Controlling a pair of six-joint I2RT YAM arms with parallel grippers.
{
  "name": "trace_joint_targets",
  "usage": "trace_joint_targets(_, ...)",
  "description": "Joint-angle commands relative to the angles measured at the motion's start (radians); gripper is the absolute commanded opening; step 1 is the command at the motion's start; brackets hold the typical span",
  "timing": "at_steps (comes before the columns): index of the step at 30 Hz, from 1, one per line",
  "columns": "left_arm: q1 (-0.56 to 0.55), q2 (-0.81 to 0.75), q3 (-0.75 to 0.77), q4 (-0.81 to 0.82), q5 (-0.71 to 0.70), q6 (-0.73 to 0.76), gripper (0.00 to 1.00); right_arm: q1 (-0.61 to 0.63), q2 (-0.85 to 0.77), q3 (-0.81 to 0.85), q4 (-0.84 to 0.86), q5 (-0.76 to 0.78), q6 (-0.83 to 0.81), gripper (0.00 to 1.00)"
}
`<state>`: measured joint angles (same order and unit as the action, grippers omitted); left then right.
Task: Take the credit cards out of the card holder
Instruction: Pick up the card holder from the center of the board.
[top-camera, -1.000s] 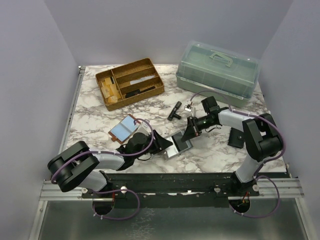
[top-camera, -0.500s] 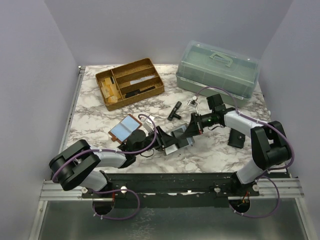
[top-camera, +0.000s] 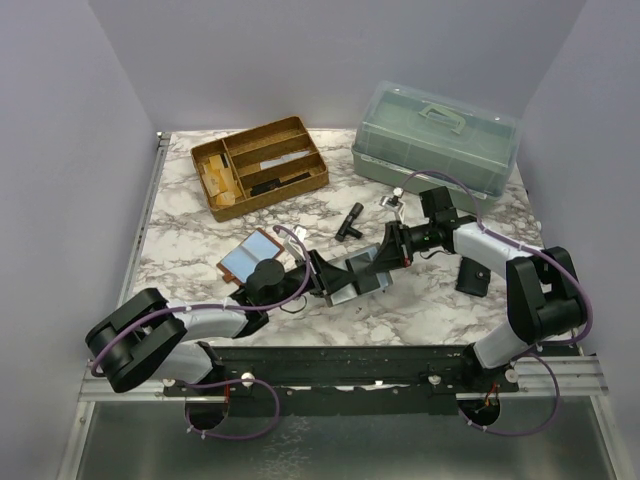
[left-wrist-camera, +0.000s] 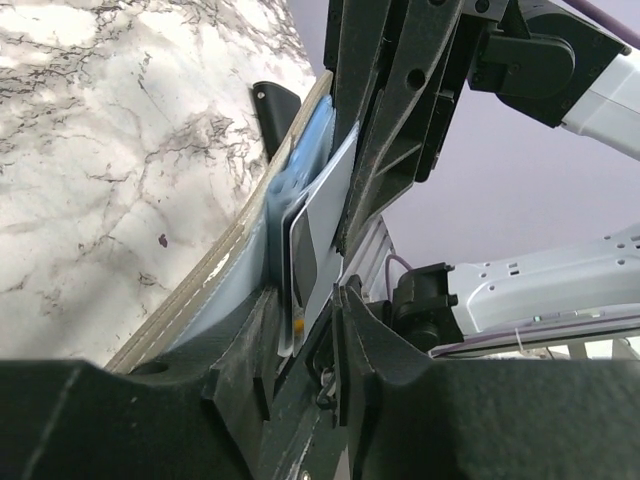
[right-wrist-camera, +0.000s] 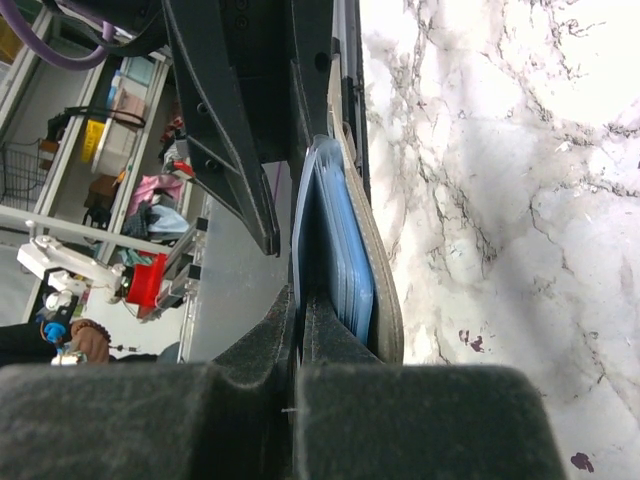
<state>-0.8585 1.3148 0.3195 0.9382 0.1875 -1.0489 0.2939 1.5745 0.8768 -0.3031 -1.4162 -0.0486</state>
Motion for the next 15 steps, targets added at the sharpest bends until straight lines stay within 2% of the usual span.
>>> trace_joint_targets(1, 0.003, 0.009, 0.049, 0.026, 0.004, 0.047, 0.31, 0.004, -0.027, -0.011, 0.005, -0.105, 0.004, 0.0)
trace_joint_targets(9, 0.003, 0.013, 0.05, 0.052, 0.001, 0.029, 0.18, 0.004, -0.002, -0.002, -0.032, -0.09, -0.029, 0.0)
trace_joint_targets(15, 0.003, 0.024, 0.061, 0.062, 0.001, 0.018, 0.17, 0.012, -0.021, -0.004, -0.044, -0.051, -0.051, 0.01)
